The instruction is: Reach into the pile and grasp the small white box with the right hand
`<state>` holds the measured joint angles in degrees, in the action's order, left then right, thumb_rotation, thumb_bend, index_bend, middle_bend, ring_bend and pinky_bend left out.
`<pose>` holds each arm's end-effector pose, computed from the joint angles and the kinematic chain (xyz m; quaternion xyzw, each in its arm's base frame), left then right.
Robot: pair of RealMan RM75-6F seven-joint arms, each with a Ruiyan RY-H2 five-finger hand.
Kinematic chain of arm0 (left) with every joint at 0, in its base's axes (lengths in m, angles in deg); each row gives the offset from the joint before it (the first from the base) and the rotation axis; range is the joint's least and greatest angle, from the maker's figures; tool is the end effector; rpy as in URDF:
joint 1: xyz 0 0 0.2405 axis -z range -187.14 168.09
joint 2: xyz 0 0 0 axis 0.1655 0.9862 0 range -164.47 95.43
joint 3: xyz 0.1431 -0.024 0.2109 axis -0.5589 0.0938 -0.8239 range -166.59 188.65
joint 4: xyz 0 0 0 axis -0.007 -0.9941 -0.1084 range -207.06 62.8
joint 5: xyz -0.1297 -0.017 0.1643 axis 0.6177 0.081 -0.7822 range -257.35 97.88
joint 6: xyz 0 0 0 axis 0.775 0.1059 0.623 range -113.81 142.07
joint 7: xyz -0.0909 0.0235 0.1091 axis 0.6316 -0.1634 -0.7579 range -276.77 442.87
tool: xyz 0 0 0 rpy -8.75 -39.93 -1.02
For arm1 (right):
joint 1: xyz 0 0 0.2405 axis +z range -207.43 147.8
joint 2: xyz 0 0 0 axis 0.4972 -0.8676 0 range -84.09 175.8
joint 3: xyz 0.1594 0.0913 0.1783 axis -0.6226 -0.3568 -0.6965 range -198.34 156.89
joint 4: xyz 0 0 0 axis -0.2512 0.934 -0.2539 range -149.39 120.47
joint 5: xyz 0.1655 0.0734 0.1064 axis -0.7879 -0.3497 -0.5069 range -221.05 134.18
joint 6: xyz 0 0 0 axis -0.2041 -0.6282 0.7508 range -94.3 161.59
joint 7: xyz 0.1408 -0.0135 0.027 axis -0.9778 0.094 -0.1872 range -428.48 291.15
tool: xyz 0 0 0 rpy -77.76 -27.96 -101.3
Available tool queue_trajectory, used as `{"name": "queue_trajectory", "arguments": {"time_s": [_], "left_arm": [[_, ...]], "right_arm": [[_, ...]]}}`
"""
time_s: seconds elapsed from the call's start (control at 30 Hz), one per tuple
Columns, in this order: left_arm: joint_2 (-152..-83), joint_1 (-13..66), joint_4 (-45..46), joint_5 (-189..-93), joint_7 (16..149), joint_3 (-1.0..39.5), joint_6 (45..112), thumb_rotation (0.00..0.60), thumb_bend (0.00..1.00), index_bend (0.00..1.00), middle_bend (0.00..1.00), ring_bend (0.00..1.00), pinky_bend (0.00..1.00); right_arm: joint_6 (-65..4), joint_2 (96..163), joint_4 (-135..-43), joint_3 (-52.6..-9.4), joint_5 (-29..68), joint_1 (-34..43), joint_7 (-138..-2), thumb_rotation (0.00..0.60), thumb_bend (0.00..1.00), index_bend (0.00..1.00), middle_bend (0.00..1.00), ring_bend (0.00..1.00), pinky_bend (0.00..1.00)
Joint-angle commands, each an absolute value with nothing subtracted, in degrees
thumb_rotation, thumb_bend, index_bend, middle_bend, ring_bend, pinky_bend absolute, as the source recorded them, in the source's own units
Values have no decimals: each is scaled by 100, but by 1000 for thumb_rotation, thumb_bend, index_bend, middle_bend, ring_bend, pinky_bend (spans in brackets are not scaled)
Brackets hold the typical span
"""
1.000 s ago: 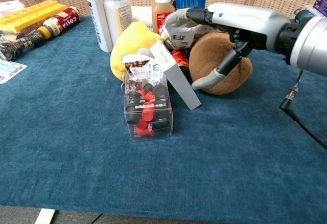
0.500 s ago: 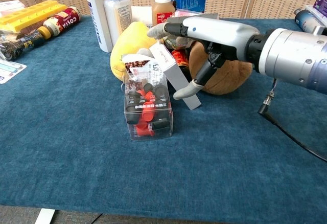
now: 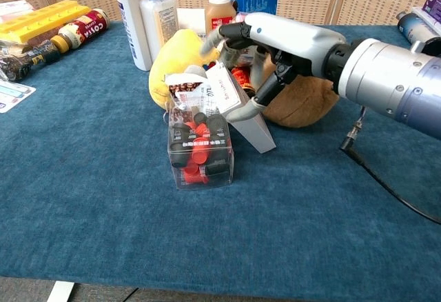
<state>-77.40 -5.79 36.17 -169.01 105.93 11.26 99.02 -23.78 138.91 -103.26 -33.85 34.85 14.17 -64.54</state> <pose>-0.2728 0.1623 0.2342 -0.5468 -0.4854 -0.4600 0.5038 -0.0706 -0.3197 -0.0269 0.7209 -0.3893 0.5076 0.2666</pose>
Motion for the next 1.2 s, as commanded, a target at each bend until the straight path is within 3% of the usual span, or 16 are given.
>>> {"name": "queue_trajectory", "arguments": {"time_s": [0.03,0.4,0.83,1.2], "left_arm": [[-7732,-589,3619,-16915,10603,1121,9921,600,0,182,0,0,0],[-7711,-602,3596,-16909,10698,1133,9953,600,0,181,0,0,0],[-7684,-639,3611,-17010,10799,1107,10036,600,0,181,0,0,0],[-7689,-617,3595,-17029,10844,1107,10017,600,0,181,0,0,0]], "right_arm": [[-2440,13934,-10273,-3345,3543,1398,-6519,600,0,398,764,436,611],[-2732,13555,-10918,-3460,3636,1343,-6227,600,0,451,818,487,632],[-2954,12724,-12525,-4110,3116,1470,-5178,600,0,454,829,497,633],[-3082,12532,-13132,-4424,2549,1719,-4572,600,0,452,829,498,633]]}}
